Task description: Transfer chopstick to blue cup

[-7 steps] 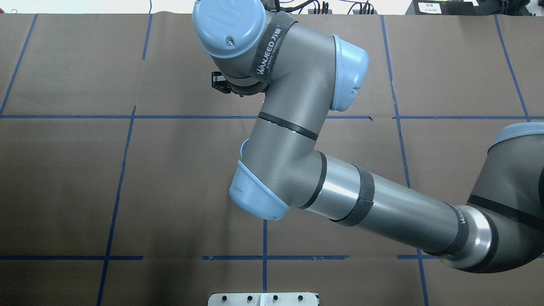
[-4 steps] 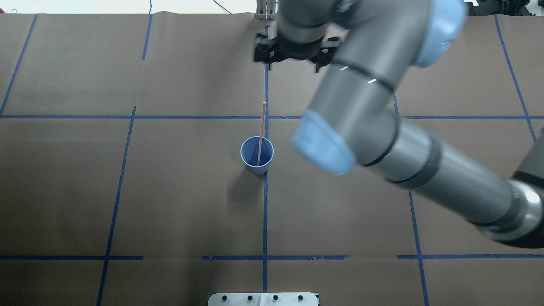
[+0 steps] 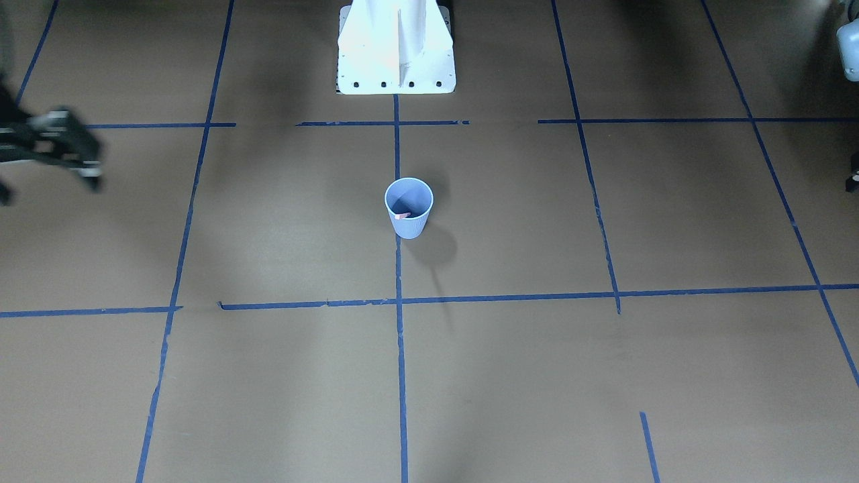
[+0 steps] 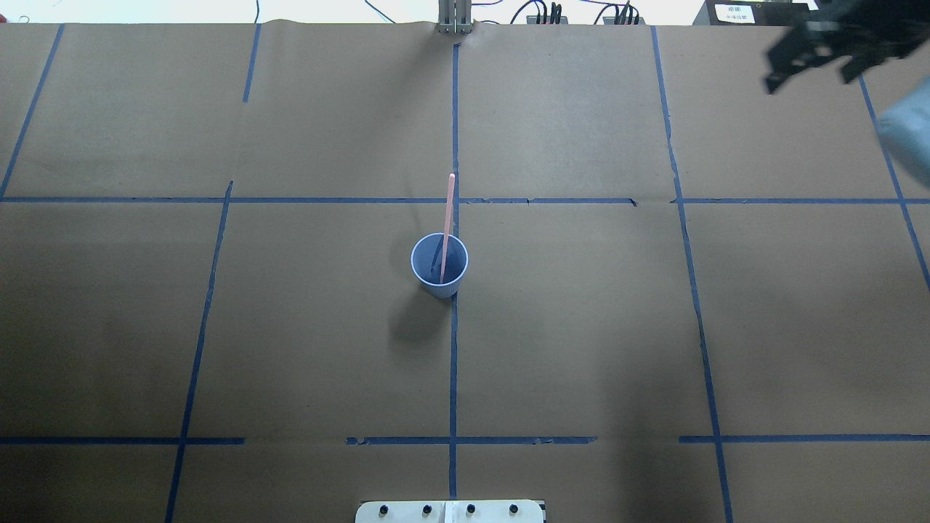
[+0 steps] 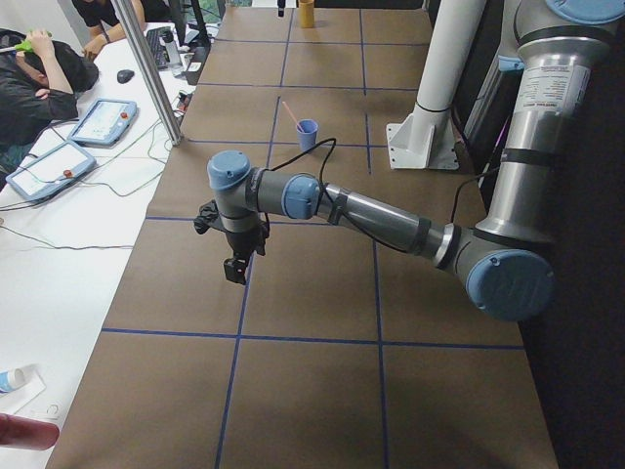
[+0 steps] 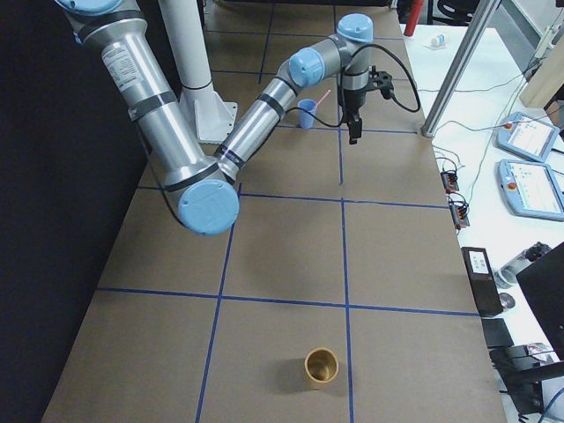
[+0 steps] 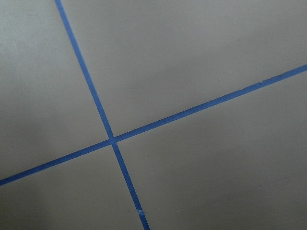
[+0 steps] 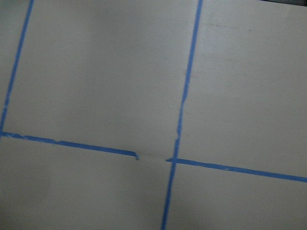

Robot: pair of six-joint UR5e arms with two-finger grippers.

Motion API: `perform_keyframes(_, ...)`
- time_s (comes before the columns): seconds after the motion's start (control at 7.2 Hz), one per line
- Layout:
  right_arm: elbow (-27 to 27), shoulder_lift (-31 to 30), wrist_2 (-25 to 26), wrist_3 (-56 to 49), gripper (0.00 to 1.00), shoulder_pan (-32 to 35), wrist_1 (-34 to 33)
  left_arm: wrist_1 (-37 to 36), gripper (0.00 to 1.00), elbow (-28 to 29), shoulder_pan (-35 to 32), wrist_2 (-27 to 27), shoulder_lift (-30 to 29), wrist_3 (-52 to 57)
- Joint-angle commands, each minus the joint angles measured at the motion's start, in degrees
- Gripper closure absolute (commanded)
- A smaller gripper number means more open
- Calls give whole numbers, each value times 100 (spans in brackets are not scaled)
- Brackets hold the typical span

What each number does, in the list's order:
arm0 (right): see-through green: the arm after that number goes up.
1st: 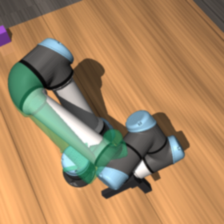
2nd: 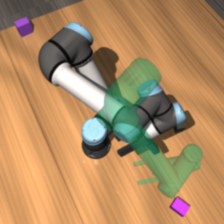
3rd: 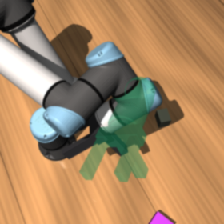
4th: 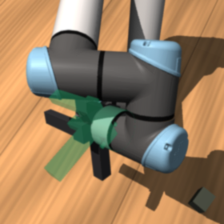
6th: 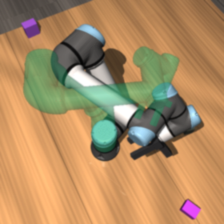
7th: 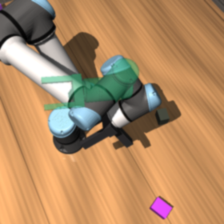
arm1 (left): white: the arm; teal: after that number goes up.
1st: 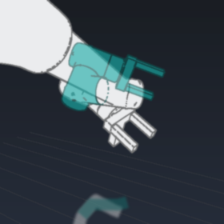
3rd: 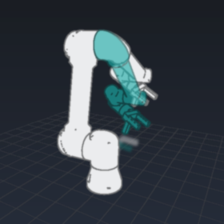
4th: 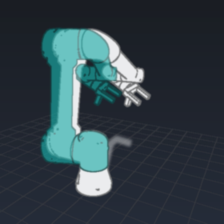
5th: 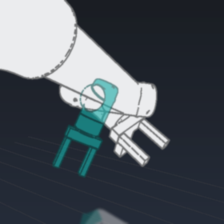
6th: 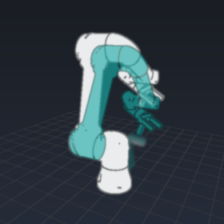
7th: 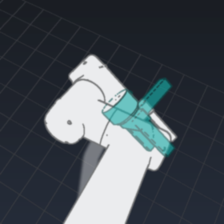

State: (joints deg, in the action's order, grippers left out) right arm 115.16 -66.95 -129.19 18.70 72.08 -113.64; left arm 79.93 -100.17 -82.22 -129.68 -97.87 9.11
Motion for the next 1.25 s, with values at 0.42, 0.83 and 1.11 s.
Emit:
perform_keyframes(0.42,-2062,-2622,-959,-2327,0,1625,3475,23,0,121,-119,-101,127,90)
perform_keyframes(0.83,-2305,-2595,-615,-2204,0,1686,3437,-29,0,208,-381,-118,531,196)
perform_keyframes(1.11,-2288,-2630,-1219,-2091,0,1818,3140,-12,0,699,-672,-215,532,196)
